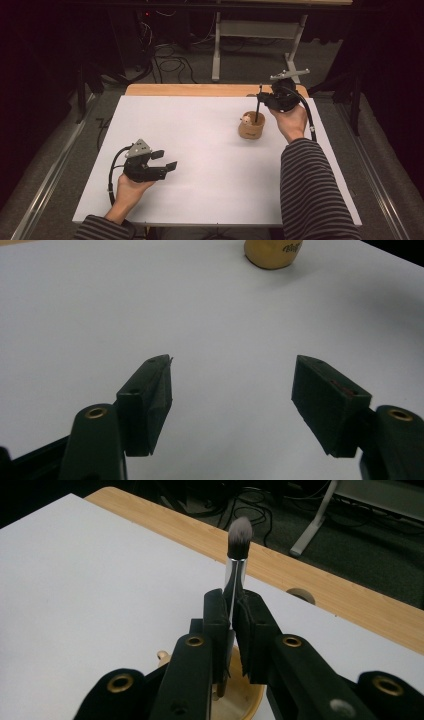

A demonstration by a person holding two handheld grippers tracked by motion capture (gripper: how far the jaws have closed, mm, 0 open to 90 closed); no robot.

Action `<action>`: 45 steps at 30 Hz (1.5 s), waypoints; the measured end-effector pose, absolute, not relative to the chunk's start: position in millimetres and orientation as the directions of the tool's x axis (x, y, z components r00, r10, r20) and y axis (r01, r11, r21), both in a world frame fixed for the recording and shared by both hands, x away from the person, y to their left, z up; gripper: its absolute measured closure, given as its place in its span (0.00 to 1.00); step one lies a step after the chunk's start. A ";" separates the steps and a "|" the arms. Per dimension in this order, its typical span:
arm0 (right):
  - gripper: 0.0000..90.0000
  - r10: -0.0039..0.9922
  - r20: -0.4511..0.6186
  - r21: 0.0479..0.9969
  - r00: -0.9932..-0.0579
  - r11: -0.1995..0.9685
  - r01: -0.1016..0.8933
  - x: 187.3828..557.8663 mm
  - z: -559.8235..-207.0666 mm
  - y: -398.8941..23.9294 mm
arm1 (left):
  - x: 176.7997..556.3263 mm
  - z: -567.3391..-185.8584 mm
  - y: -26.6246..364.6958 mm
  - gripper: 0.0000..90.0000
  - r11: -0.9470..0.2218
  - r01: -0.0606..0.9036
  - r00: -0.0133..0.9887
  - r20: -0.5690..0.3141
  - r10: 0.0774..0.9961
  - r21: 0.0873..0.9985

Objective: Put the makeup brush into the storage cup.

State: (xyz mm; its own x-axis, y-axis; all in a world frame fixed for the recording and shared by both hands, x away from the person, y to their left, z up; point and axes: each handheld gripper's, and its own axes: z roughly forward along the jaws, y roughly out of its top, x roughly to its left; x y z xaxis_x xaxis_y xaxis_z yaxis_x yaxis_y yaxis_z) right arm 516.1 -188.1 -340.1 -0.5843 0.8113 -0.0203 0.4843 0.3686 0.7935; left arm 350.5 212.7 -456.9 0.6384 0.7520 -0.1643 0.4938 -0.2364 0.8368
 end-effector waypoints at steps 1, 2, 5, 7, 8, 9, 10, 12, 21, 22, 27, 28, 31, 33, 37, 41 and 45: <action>0.95 0.811 -0.020 0.791 -0.584 0.370 0.487 516.6 -341.2 -188.0 | 350.3 -456.8 212.8 0.37 -0.237 0.494 0.639 -0.164 0.752 0.837; 0.95 0.812 -0.022 0.789 -0.583 0.372 0.489 516.9 -341.9 -187.8 | 350.2 -456.8 212.9 0.37 -0.238 0.493 0.639 -0.163 0.752 0.837; 0.95 0.812 -0.027 0.785 -0.583 0.378 0.491 518.3 -344.1 -186.9 | 350.5 -456.8 213.0 0.37 -0.236 0.494 0.638 -0.165 0.752 0.837; 0.95 0.812 -0.030 0.782 -0.582 0.382 0.493 519.1 -345.2 -186.1 | 350.7 -457.0 212.6 0.37 -0.238 0.494 0.639 -0.164 0.752 0.836; 0.95 0.813 -0.033 0.780 -0.582 0.385 0.493 519.5 -346.0 -185.5 | 350.6 -457.0 212.5 0.37 -0.240 0.494 0.640 -0.163 0.751 0.836; 0.95 0.813 -0.034 0.778 -0.581 0.387 0.495 520.0 -346.8 -185.1 | 350.5 -457.0 212.5 0.37 -0.240 0.493 0.640 -0.162 0.751 0.836; 0.95 0.813 -0.036 0.777 -0.581 0.388 0.496 520.3 -347.7 -184.8 | 350.4 -457.0 212.4 0.37 -0.240 0.493 0.640 -0.162 0.751 0.836; 0.95 0.815 -0.035 0.775 -0.578 0.387 0.499 520.4 -349.5 -183.7 | 350.3 -456.9 212.4 0.37 -0.240 0.493 0.640 -0.162 0.751 0.836; 0.94 0.813 -0.041 0.765 -0.580 0.399 0.505 523.5 -356.2 -178.6 | 350.1 -456.8 212.0 0.37 -0.244 0.491 0.643 -0.159 0.749 0.836; 0.94 0.813 -0.042 0.763 -0.581 0.402 0.507 523.4 -356.6 -178.3 | 350.1 -456.8 212.0 0.37 -0.244 0.491 0.643 -0.159 0.749 0.836; 0.94 0.813 -0.041 0.759 -0.581 0.404 0.511 524.2 -358.0 -178.2 | 350.5 -457.0 211.7 0.37 -0.244 0.492 0.643 -0.160 0.749 0.835; 0.94 0.813 -0.040 0.758 -0.581 0.403 0.512 524.2 -357.9 -178.4 | 350.3 -456.9 211.7 0.37 -0.244 0.492 0.644 -0.160 0.749 0.836; 0.94 0.816 -0.039 0.755 -0.577 0.402 0.518 523.9 -357.9 -179.6 | 350.2 -456.9 211.8 0.37 -0.244 0.492 0.643 -0.160 0.749 0.836; 0.94 0.815 -0.040 0.752 -0.578 0.406 0.519 523.8 -358.3 -180.2 | 350.2 -456.9 211.9 0.37 -0.244 0.492 0.643 -0.160 0.749 0.836; 0.84 0.821 -0.021 0.751 -0.570 0.389 0.534 525.0 -360.1 -181.6 | 350.5 -457.1 211.5 0.37 -0.246 0.492 0.644 -0.159 0.748 0.835; 0.76 0.829 -0.011 0.756 -0.559 0.373 0.539 524.3 -362.1 -184.2 | 350.0 -456.9 211.9 0.37 -0.244 0.491 0.643 -0.159 0.749 0.836; 0.72 0.827 -0.008 0.753 -0.562 0.375 0.540 522.6 -362.4 -185.7 | 350.3 -457.0 211.8 0.37 -0.246 0.491 0.643 -0.158 0.749 0.836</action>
State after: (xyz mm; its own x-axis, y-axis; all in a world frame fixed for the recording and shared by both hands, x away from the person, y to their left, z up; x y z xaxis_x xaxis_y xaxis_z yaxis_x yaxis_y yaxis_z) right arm 522.6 -185.7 -362.4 -0.5622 0.8269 -0.0078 0.5404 0.3745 0.7534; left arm 350.3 211.8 -457.0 0.6432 0.7492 -0.1579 0.4914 -0.2458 0.8355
